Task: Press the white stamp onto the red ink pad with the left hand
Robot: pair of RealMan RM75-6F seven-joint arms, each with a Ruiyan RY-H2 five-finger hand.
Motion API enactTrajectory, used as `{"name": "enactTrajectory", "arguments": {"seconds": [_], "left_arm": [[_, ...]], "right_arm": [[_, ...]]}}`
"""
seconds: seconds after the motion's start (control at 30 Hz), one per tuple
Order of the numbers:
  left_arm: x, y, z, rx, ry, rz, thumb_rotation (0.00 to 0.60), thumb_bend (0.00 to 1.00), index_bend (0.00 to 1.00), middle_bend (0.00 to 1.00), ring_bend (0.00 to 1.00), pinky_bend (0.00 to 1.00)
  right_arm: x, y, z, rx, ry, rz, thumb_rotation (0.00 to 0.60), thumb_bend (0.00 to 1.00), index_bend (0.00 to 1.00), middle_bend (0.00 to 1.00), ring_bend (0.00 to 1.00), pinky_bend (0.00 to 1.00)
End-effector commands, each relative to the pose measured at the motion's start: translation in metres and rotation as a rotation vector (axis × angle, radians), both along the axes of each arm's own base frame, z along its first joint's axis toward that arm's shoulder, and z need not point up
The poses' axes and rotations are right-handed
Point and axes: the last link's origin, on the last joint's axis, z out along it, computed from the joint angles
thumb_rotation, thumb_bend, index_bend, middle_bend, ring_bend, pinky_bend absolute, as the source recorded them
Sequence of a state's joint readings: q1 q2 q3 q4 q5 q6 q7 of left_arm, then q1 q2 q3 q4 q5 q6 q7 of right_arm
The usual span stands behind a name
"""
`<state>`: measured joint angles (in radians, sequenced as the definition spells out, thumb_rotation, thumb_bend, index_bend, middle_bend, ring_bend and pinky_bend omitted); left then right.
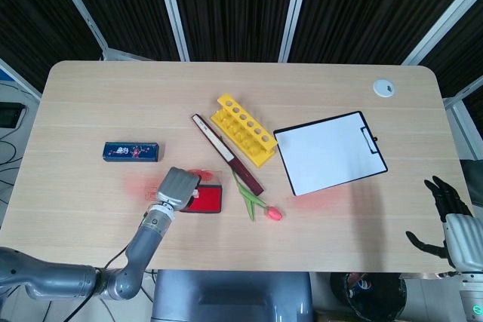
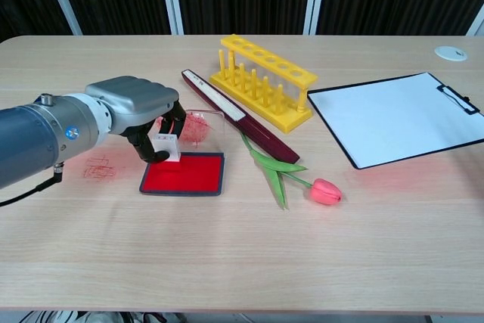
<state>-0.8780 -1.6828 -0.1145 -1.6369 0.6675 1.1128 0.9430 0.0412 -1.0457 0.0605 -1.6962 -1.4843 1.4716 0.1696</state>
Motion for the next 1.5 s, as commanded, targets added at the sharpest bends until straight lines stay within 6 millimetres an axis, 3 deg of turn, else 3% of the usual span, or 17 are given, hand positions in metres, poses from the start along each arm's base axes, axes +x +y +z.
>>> {"name": "enactTrajectory", "arguments": {"seconds": [0.03, 0.47, 0.83, 1.0, 1.17, 1.27, 1.5], "left_arm": [[-0.002, -0.001, -0.003, -0.006, 0.004, 0.004, 0.6, 0.49, 0.77, 0.76, 0.59, 0.62], [-0.01, -0.003, -0.008, -0.007, 0.024, 0.013, 0.6, 0.49, 0.77, 0.76, 0.59, 0.62], [-0.004, 0.001, 0.031, 0.044, -0.019, -0.008, 0.6, 0.49, 0.76, 0.76, 0.59, 0.62], [-0.02, -0.002, 0.047, 0.062, -0.017, 0.015, 0.6, 0.49, 0.76, 0.76, 0.59, 0.62], [-0.054, -0.005, 0.059, 0.074, 0.015, 0.067, 0.6, 0.49, 0.75, 0.75, 0.58, 0.61], [-0.072, -0.008, 0.061, 0.065, 0.022, 0.078, 0.6, 0.49, 0.75, 0.74, 0.57, 0.61], [-0.088, -0.011, 0.056, 0.054, 0.035, 0.079, 0.6, 0.49, 0.71, 0.69, 0.54, 0.58]], "right_arm": [[0.0, 0.0, 0.0, 0.0, 0.0, 0.0, 0.6, 0.26, 0.1, 0.0, 0.0, 0.19], [0.0, 0.001, 0.0, 0.001, -0.001, 0.002, 0.6, 0.26, 0.1, 0.0, 0.0, 0.19], [0.001, 0.001, 0.0, -0.001, 0.002, 0.006, 0.6, 0.26, 0.1, 0.0, 0.0, 0.19], [0.001, 0.001, 0.0, 0.001, 0.003, 0.007, 0.6, 0.26, 0.1, 0.0, 0.0, 0.19], [0.001, 0.001, -0.001, 0.004, 0.002, 0.006, 0.6, 0.26, 0.1, 0.0, 0.0, 0.19], [0.001, 0.001, -0.001, 0.003, 0.001, 0.004, 0.6, 0.26, 0.1, 0.0, 0.0, 0.19], [0.001, 0.001, -0.001, 0.003, 0.0, 0.001, 0.6, 0.26, 0.1, 0.0, 0.0, 0.19]]}}
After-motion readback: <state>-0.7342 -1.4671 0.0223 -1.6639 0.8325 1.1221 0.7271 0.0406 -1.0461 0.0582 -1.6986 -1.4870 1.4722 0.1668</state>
